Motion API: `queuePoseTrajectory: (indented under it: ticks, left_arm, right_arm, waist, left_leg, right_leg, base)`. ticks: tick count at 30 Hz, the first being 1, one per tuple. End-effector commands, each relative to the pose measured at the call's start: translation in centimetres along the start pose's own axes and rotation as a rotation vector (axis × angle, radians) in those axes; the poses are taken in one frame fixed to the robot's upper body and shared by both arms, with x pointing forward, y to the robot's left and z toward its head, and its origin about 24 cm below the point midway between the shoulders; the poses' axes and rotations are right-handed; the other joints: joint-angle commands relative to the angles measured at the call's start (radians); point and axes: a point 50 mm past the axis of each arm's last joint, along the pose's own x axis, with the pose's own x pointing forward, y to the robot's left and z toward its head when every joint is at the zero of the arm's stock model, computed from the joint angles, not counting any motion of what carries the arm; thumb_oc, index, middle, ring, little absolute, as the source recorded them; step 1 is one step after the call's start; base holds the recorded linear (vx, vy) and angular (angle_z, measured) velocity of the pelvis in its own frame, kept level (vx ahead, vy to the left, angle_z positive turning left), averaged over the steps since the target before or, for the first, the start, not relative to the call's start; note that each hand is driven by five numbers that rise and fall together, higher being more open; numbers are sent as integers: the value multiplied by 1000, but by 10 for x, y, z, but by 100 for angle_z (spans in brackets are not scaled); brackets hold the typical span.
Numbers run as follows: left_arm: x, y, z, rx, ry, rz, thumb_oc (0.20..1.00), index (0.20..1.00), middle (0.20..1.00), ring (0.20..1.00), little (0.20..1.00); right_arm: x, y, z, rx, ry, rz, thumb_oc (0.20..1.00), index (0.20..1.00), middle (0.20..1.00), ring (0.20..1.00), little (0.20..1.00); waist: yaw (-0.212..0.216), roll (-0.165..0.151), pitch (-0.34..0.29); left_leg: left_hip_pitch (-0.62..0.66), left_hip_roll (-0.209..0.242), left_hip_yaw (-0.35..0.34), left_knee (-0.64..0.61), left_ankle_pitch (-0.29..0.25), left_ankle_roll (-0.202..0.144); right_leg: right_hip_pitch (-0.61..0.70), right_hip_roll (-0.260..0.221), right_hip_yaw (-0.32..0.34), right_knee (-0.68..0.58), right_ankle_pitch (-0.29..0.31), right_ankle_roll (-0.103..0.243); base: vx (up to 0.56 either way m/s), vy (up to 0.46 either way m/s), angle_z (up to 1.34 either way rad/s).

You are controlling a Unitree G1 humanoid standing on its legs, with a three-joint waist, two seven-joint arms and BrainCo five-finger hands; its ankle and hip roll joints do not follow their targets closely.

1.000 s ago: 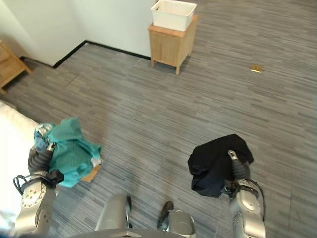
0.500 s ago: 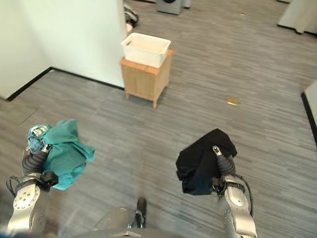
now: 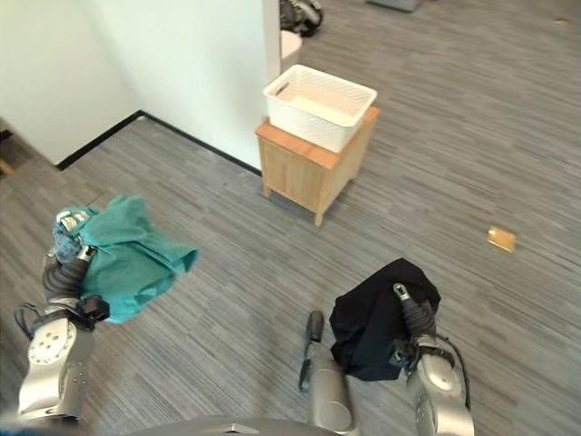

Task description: Pick up bed clothes into laundry basket.

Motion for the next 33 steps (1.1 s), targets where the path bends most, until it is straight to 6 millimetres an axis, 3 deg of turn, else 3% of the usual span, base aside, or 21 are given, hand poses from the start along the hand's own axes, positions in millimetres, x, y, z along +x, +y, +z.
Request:
queuePoseTrajectory:
  ticks: [1, 2, 4, 5, 7, 8, 10, 11, 12, 13, 14, 16, 20, 22, 24, 28, 30, 31, 33]
  left_arm:
    - [5, 2, 45, 79, -229, -56, 200, 200, 200, 200, 200]
    - [9, -10, 45, -12, -233, -68, 200, 200, 200, 200, 200]
    - [11, -18, 44, -78, -222, -94, 200, 200, 200, 200, 200]
    - [10, -20, 42, -94, -214, -103, 200, 200, 200, 200, 200]
    - [9, -20, 40, -106, -203, -106, 200, 200, 200, 200, 200]
    - [9, -20, 39, -120, -194, -98, 200, 200, 200, 200, 200]
    - [8, -20, 34, -143, -168, -90, 200, 200, 200, 200, 200]
    - [8, -20, 33, -143, -167, -90, 200, 200, 200, 200, 200]
    - [7, -18, 31, -135, -157, -85, 200, 200, 200, 200, 200]
    - [5, -15, 26, -120, -141, -74, 200, 200, 200, 200, 200]
    - [4, -13, 22, -115, -126, -62, 200, 200, 200, 200, 200]
    - [0, -6, 17, -105, -102, -34, 200, 200, 200, 200, 200]
    - [-2, 0, 17, -74, -102, -27, 200, 200, 200, 200, 200]
    - [5, 4, 27, -21, -131, -29, 200, 200, 200, 200, 200]
    - [8, 4, 31, 6, -143, -42, 200, 200, 200, 200, 200]
    - [11, 1, 35, 10, -160, -59, 200, 200, 200, 200, 200]
    - [12, -2, 35, 16, -156, -75, 200, 200, 200, 200, 200]
    - [13, -3, 35, 16, -160, -78, 200, 200, 200, 200, 200]
    - [14, -4, 37, 14, -168, -82, 200, 200, 200, 200, 200]
  right_arm:
    - [0, 7, 34, 27, -177, 47, 200, 200, 200, 200, 200]
    - [4, 8, 43, 46, -217, 49, 200, 200, 200, 200, 200]
    - [4, 5, 48, 67, -237, 36, 200, 200, 200, 200, 200]
    - [3, 1, 48, 56, -232, 19, 200, 200, 200, 200, 200]
    - [2, -4, 47, 49, -226, -1, 200, 200, 200, 200, 200]
    - [1, -8, 46, 46, -221, -24, 200, 200, 200, 200, 200]
    - [-2, -14, 46, 39, -225, -59, 200, 200, 200, 200, 200]
    - [-2, -14, 46, 38, -225, -59, 200, 200, 200, 200, 200]
    - [-1, -14, 48, 35, -231, -60, 200, 200, 200, 200, 200]
    - [1, -14, 51, -9, -233, -45, 200, 200, 200, 200, 200]
    - [2, -14, 53, -28, -237, -40, 200, 200, 200, 200, 200]
    - [5, -12, 57, -42, -243, -27, 200, 200, 200, 200, 200]
    - [7, -5, 60, -20, -262, -8, 200, 200, 200, 200, 200]
    - [8, 8, 58, 19, -259, 27, 200, 200, 200, 200, 200]
    - [8, 10, 56, -7, -247, 41, 200, 200, 200, 200, 200]
    - [7, 8, 55, -6, -248, 19, 200, 200, 200, 200, 200]
    - [5, 2, 55, -16, -251, -19, 200, 200, 200, 200, 200]
    - [5, -7, 61, -39, -276, -63, 200, 200, 200, 200, 200]
    - [5, -11, 67, -53, -302, -92, 200, 200, 200, 200, 200]
  waist:
    - [-20, -17, -58]
    - [-19, -11, -44]
    - [-20, -51, -23]
    - [-11, -58, -10]
    - [5, -64, 6]
    - [14, -62, 14]
    - [30, -58, 9]
    - [30, -62, 9]
    - [34, -57, 2]
    - [57, -47, -11]
    - [71, -41, -17]
    - [83, -38, -29]
    - [78, -28, -49]
    - [85, -25, -49]
    - [79, -20, -39]
    - [64, -13, -13]
    - [40, -5, -10]
    - [29, 0, -17]
    - [24, 2, -19]
  left_leg:
    - [-89, -8, 50, -28, 69, 20]
    - [-197, 13, 88, 311, 164, -31]
    - [-358, 48, 172, 674, 229, -55]
    - [-417, 68, 203, 737, 218, -48]
    - [-490, 65, 217, 762, 205, -48]
    - [-550, 92, 237, 733, 197, -44]
    - [-589, 172, 279, 459, 209, -45]
    - [-579, 167, 283, 444, 216, -44]
    - [-566, 183, 316, 304, 234, -55]
    - [-547, 164, 292, 152, 292, -72]
    - [-554, 144, 253, 113, 316, -83]
    - [-530, 113, 192, 83, 296, -87]
    - [-469, 89, 187, 33, 270, -66]
    - [-422, 51, 181, -15, 244, -22]
    - [-388, 37, 186, -39, 233, 7]
    - [-345, 24, 196, -85, 241, 35]
    - [-319, 19, 185, -105, 230, 35]
    - [-312, 20, 188, -111, 227, 28]
    - [-306, 19, 190, -111, 223, 23]
  right_leg:
    - [84, -47, 14, -148, 116, 81]
    - [151, -50, -14, -122, 56, 38]
    - [235, -58, -54, -148, 14, -13]
    - [278, -48, -72, -167, -13, -33]
    - [317, -48, -75, -184, -30, -39]
    - [352, -46, -89, -209, -38, -34]
    - [404, -66, -133, -238, -62, -3]
    - [405, -71, -132, -238, -62, -2]
    - [410, -83, -150, -241, -64, 14]
    - [433, -84, -143, -250, -73, 26]
    - [448, -83, -137, -258, -76, 28]
    - [455, -93, -125, -258, -74, 33]
    - [453, -108, -114, -245, -72, 46]
    - [406, -162, -70, -114, -79, 62]
    - [351, -202, -54, 7, -39, 60]
    - [281, -237, -22, 165, 29, 64]
    - [239, -218, 21, 198, 18, 67]
    - [207, -187, 18, 137, 6, 65]
    - [204, -173, 6, 98, -2, 64]
  base:
    - [552, -280, 45]
    - [476, -305, 15]
    - [361, -383, 19]
    - [183, -246, 56]
    - [167, -123, 12]
    - [429, -120, -22]
    - [397, 0, 9]
    - [210, 108, 27]
    - [313, 185, 1]
    - [419, 245, -35]
    - [420, 235, -54]
    - [302, 179, -84]
    - [211, 231, -29]
    - [196, 383, 42]
    - [97, 280, 30]
    - [56, 129, 30]
    - [142, 68, 48]
    - [153, 18, 32]
    - [98, -39, 11]
